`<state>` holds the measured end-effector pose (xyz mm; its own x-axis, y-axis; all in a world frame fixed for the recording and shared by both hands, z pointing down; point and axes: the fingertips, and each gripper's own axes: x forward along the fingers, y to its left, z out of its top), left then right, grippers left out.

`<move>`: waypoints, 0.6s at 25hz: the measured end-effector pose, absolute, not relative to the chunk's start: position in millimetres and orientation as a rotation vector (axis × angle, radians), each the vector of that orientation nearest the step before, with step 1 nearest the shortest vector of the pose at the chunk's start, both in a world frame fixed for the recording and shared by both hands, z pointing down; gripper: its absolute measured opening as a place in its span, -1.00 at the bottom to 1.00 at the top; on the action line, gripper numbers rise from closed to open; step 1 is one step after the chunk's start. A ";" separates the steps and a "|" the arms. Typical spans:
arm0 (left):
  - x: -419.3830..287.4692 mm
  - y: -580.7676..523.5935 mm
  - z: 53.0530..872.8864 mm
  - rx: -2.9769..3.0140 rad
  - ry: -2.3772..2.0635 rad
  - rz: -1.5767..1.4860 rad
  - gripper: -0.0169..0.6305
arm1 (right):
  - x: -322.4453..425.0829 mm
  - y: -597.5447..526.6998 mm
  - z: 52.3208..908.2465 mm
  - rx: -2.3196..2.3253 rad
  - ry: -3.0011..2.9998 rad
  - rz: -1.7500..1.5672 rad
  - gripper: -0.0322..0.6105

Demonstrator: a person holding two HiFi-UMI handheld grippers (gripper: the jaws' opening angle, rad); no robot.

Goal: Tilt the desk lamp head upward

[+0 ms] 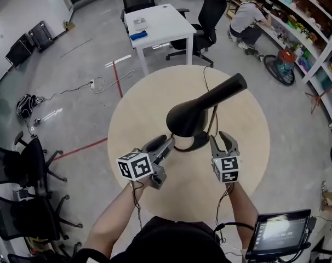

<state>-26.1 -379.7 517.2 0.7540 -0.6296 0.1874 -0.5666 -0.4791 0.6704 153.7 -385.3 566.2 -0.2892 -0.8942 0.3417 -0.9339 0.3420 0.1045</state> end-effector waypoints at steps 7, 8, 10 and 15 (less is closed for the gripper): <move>-14.4 -391.0 517.3 2.062 -0.723 -0.280 -0.41 | 150.3 -419.7 571.8 1.641 -2.215 0.148 -0.52; -14.1 -392.0 519.1 2.056 -0.723 -0.282 -0.41 | 150.3 -421.8 571.0 1.651 -2.211 0.149 -0.52; -12.1 -392.3 520.8 2.043 -0.714 -0.283 -0.41 | 150.3 -424.8 569.1 1.674 -2.205 0.154 -0.52; -11.8 -397.5 521.9 2.041 -0.730 -0.286 -0.41 | 143.3 -432.7 566.0 1.679 -2.208 0.127 -0.52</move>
